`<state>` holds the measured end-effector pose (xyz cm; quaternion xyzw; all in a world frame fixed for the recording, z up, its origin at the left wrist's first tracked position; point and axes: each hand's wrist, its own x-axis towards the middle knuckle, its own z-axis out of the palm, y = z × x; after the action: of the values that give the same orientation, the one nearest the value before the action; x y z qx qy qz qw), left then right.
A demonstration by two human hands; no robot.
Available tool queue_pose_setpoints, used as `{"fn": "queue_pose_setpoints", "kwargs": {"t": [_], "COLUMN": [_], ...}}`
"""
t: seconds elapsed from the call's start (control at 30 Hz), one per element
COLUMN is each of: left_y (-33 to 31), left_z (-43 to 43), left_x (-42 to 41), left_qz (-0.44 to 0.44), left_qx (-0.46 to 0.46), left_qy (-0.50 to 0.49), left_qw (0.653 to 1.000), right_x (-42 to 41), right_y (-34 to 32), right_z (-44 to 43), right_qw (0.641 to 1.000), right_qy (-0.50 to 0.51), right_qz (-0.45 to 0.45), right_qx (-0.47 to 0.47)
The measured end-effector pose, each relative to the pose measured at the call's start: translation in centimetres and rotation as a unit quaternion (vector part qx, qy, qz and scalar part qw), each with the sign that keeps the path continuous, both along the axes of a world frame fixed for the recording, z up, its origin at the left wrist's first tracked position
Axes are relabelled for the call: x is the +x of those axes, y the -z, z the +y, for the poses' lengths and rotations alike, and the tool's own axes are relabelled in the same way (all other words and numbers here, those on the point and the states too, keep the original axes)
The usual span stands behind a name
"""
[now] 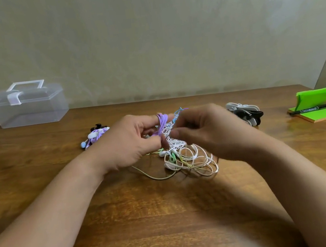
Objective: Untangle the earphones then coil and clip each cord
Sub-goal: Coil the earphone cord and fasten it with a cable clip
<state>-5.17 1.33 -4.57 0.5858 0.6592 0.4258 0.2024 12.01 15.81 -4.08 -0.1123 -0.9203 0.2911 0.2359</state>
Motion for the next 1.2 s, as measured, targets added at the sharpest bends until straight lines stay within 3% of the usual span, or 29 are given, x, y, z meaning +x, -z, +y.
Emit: {"fn": "queue_pose_setpoints", "kwargs": {"t": [0.13, 0.2, 0.37, 0.57, 0.8, 1.0, 1.2], "left_y": [-0.5, -0.5, -0.3, 0.3, 0.7, 2.2, 2.1], "left_z": [-0.5, -0.7, -0.4, 0.9, 1.6, 2.0, 1.7], "left_x": [0.6, 1.0, 0.8, 1.1, 1.3, 0.6, 0.7], "left_qz": [-0.005, -0.062, -0.258, -0.341, -0.138, 0.066, 0.206], "left_qx": [-0.093, -0.099, -0.006, 0.104, 0.160, 0.147, 0.103], "left_qy": [0.083, 0.132, 0.220, 0.124, -0.060, -0.108, -0.073], "left_qw": [0.992, 0.984, 0.941, 0.926, 0.976, 0.981, 0.970], "right_x": [0.9, 0.7, -1.0, -2.8, -3.2, -2.7, -2.4], "right_y": [-1.0, -0.7, 1.1, 2.6, 2.7, 2.0, 2.0], "right_z": [1.8, 2.1, 1.0, -1.0, -2.2, -2.3, -1.8], "right_qw": [0.989, 0.977, 0.937, 0.895, 0.931, 0.918, 0.953], "right_qy": [-0.016, -0.035, -0.062, -0.097, -0.015, 0.005, 0.066], "right_qz": [0.084, 0.109, 0.144, 0.133, 0.083, 0.099, 0.108], "right_qx": [-0.122, -0.183, -0.312, -0.415, -0.354, -0.385, -0.276]}}
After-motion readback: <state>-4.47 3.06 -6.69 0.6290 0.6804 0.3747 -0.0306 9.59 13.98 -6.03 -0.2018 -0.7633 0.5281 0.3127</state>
